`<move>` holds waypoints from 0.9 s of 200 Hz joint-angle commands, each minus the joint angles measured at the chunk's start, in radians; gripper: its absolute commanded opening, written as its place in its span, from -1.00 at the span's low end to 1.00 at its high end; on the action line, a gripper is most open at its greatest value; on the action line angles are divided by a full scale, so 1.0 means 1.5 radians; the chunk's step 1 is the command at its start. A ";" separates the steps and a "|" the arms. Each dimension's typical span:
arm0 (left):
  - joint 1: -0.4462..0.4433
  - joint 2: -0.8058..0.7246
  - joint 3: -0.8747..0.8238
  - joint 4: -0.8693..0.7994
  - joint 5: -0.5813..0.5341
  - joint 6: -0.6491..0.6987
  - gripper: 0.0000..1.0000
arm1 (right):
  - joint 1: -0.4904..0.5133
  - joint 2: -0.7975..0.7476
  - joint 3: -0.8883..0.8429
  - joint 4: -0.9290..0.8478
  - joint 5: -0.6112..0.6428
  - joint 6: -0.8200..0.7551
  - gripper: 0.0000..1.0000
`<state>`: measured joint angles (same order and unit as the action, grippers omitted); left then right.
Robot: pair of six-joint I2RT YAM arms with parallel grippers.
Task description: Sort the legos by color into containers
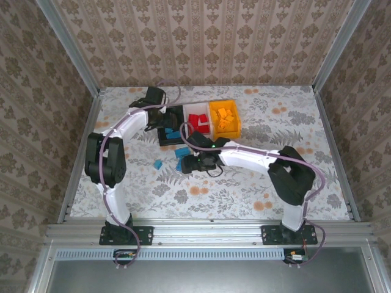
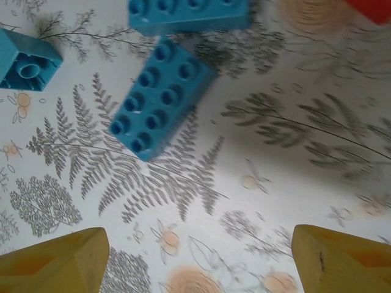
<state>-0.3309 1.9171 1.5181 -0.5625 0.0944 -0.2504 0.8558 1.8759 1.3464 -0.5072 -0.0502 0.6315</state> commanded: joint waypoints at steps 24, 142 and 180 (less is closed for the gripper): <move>0.013 -0.120 -0.034 -0.025 0.017 -0.010 0.30 | 0.029 0.099 0.142 -0.119 0.065 0.004 0.66; 0.027 -0.461 -0.305 -0.103 -0.010 -0.036 0.56 | 0.039 0.238 0.306 -0.188 0.102 0.018 0.65; 0.028 -0.497 -0.344 -0.129 -0.019 -0.025 0.78 | 0.040 0.276 0.351 -0.219 0.119 0.008 0.51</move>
<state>-0.2958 1.2053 1.0389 -0.7010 0.0772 -0.2958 0.9077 2.2456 1.8290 -0.7624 0.0822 0.6510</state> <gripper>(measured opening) 0.852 0.779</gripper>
